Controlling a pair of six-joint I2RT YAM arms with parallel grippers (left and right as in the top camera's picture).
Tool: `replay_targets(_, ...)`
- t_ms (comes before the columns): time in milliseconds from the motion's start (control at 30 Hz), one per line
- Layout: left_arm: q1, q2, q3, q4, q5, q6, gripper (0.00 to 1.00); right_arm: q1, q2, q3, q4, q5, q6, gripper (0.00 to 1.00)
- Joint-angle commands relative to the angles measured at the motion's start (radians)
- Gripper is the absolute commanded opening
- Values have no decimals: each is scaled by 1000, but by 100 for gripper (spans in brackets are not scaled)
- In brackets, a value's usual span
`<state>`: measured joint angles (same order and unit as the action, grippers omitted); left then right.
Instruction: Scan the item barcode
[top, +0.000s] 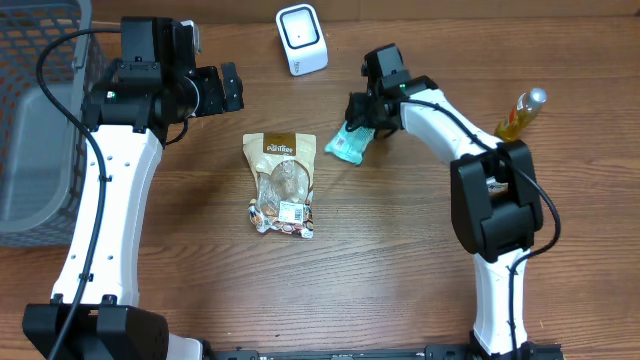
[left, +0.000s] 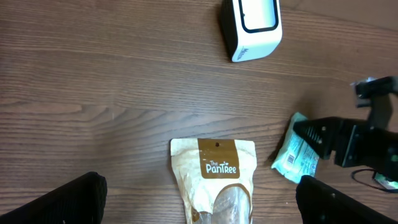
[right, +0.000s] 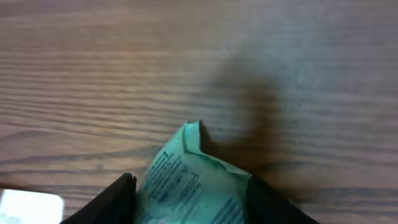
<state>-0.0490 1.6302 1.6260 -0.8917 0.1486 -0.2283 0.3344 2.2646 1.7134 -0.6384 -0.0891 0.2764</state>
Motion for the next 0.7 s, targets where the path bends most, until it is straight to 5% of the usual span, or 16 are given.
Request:
replay_targets(0, -4, 0, 13, 2, -2, 23, 100, 0, 19, -6, -51, 10, 5, 49)
replay_targets(400, -4, 0, 13, 2, -2, 23, 100, -1, -5, -3, -466, 2, 124, 59)
replay_targets(667, -4, 0, 13, 2, -2, 23, 100, -1, -164, -3, -532, 3, 124, 66)
